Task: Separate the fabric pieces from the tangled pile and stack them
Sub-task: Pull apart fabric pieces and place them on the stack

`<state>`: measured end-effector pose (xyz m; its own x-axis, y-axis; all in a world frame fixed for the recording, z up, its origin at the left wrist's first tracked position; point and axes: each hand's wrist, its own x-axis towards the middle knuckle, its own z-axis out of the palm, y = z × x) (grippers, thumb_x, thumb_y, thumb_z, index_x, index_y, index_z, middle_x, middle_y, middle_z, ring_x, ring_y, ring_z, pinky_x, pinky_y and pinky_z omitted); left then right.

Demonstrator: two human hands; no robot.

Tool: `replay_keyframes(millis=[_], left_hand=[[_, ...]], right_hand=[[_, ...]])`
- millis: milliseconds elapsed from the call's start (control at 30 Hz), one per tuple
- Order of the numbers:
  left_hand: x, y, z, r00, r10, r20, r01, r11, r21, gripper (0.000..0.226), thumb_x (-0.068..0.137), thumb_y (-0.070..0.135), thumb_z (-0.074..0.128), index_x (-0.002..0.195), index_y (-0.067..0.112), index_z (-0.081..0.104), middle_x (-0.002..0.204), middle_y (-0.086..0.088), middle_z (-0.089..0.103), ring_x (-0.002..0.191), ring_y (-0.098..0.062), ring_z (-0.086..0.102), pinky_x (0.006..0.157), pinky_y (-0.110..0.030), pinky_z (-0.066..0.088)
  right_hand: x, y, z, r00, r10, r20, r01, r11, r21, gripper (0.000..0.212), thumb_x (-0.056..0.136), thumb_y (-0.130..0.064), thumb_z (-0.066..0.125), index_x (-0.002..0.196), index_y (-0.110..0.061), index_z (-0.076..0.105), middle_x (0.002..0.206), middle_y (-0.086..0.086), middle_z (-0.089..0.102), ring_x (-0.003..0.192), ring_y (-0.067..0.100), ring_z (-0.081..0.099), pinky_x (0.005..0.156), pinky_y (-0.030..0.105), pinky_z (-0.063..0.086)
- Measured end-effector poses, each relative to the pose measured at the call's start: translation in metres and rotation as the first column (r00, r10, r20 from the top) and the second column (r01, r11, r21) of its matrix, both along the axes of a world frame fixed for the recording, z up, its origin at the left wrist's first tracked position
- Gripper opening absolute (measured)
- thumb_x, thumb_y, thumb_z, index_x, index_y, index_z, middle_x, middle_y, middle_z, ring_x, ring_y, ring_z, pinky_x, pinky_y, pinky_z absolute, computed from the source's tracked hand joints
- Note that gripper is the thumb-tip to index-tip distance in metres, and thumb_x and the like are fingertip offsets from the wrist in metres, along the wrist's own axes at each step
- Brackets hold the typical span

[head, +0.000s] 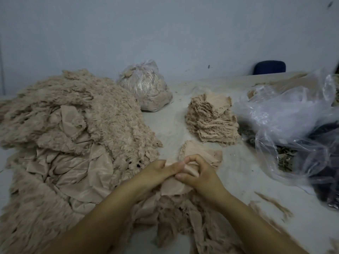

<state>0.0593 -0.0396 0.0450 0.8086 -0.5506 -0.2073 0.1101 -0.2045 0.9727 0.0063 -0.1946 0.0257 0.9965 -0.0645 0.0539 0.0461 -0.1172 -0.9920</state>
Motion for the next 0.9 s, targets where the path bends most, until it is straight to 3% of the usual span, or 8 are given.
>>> replay_keyframes(millis=[133, 200, 300, 433, 533, 633, 767, 900], left_hand=[[0.004, -0.016, -0.005, 0.951, 0.305, -0.049, -0.308, 0.931, -0.196, 0.013, 0.092, 0.008, 0.055, 0.083, 0.004, 0.063, 0.077, -0.014, 0.067, 0.072, -0.026, 0.062, 0.070, -0.035, 0.049], [0.011, -0.014, -0.003, 0.920, 0.390, -0.039, -0.390, 0.899, -0.202, 0.015, 0.093, 0.004, 0.053, 0.081, 0.008, 0.062, 0.068, -0.007, 0.065, 0.062, -0.020, 0.060, 0.060, -0.027, 0.048], [0.025, -0.004, 0.000, 0.898, 0.440, -0.027, -0.437, 0.881, -0.179, 0.014, 0.094, 0.007, 0.054, 0.084, 0.009, 0.064, 0.065, -0.003, 0.067, 0.059, -0.017, 0.061, 0.056, -0.024, 0.049], [0.025, -0.012, 0.002, 0.955, 0.296, -0.008, -0.291, 0.933, -0.210, 0.011, 0.089, 0.006, 0.061, 0.099, 0.007, 0.065, 0.079, -0.002, 0.070, 0.065, -0.008, 0.066, 0.058, -0.018, 0.052], [0.020, -0.028, 0.003, 0.987, 0.161, -0.015, -0.159, 0.943, -0.292, 0.013, 0.088, 0.008, 0.061, 0.099, 0.000, 0.061, 0.078, -0.004, 0.071, 0.067, -0.011, 0.067, 0.057, -0.020, 0.052], [0.030, -0.041, 0.006, 0.964, 0.262, 0.051, -0.238, 0.930, -0.281, 0.010, 0.091, 0.017, 0.059, 0.098, 0.011, 0.064, 0.089, -0.005, 0.070, 0.075, -0.014, 0.067, 0.061, -0.024, 0.053], [0.057, -0.054, 0.004, 0.840, 0.459, 0.289, -0.429, 0.888, -0.163, 0.009, 0.095, 0.018, 0.055, 0.101, 0.020, 0.061, 0.095, 0.000, 0.062, 0.081, -0.010, 0.059, 0.067, -0.016, 0.048], [0.066, -0.058, -0.003, 0.922, 0.330, 0.203, -0.338, 0.941, 0.003, 0.022, 0.097, 0.023, 0.052, 0.118, 0.016, 0.050, 0.093, -0.006, 0.060, 0.072, -0.016, 0.057, 0.063, -0.023, 0.047]], right_hand=[[-0.001, -0.006, 0.001, 0.999, -0.030, -0.013, 0.029, 0.999, -0.038, 0.030, 0.080, -0.023, 0.076, 0.099, -0.019, 0.053, 0.074, 0.005, 0.067, 0.061, 0.009, 0.060, 0.056, 0.021, 0.046], [-0.006, -0.019, -0.006, 0.992, 0.107, -0.062, -0.113, 0.989, -0.093, 0.014, 0.091, -0.020, 0.064, 0.091, -0.016, 0.050, 0.053, -0.002, 0.060, 0.045, 0.006, 0.050, 0.050, 0.018, 0.038], [-0.017, -0.036, -0.015, 0.944, 0.263, -0.198, -0.298, 0.938, -0.176, 0.024, 0.091, -0.034, 0.059, 0.083, -0.011, 0.058, 0.057, -0.002, 0.062, 0.050, 0.009, 0.047, 0.054, 0.022, 0.036], [-0.006, -0.036, -0.009, 0.956, 0.144, -0.256, -0.096, 0.977, 0.190, 0.067, 0.075, -0.063, 0.050, 0.103, -0.004, 0.067, 0.087, 0.006, 0.072, 0.078, 0.017, 0.068, 0.069, 0.026, 0.053], [0.007, -0.023, -0.001, 0.948, 0.123, -0.295, 0.003, 0.919, 0.394, 0.052, 0.081, -0.053, 0.059, 0.103, -0.007, 0.069, 0.096, 0.011, 0.074, 0.090, 0.023, 0.072, 0.076, 0.031, 0.056], [0.019, -0.021, 0.006, 0.980, -0.053, -0.191, 0.143, 0.855, 0.498, 0.017, 0.083, -0.022, 0.070, 0.086, -0.005, 0.067, 0.078, 0.008, 0.072, 0.069, 0.018, 0.071, 0.058, 0.026, 0.056], [0.041, -0.035, 0.008, 0.930, -0.364, -0.047, 0.367, 0.916, 0.160, 0.025, 0.081, -0.023, 0.076, 0.070, -0.012, 0.056, 0.060, 0.004, 0.052, 0.050, 0.013, 0.050, 0.047, 0.025, 0.041], [0.063, -0.056, 0.008, 0.861, -0.506, 0.042, 0.496, 0.820, -0.286, 0.031, 0.079, -0.043, 0.073, 0.075, -0.019, 0.054, 0.069, -0.005, 0.054, 0.067, 0.013, 0.052, 0.058, 0.028, 0.035]])
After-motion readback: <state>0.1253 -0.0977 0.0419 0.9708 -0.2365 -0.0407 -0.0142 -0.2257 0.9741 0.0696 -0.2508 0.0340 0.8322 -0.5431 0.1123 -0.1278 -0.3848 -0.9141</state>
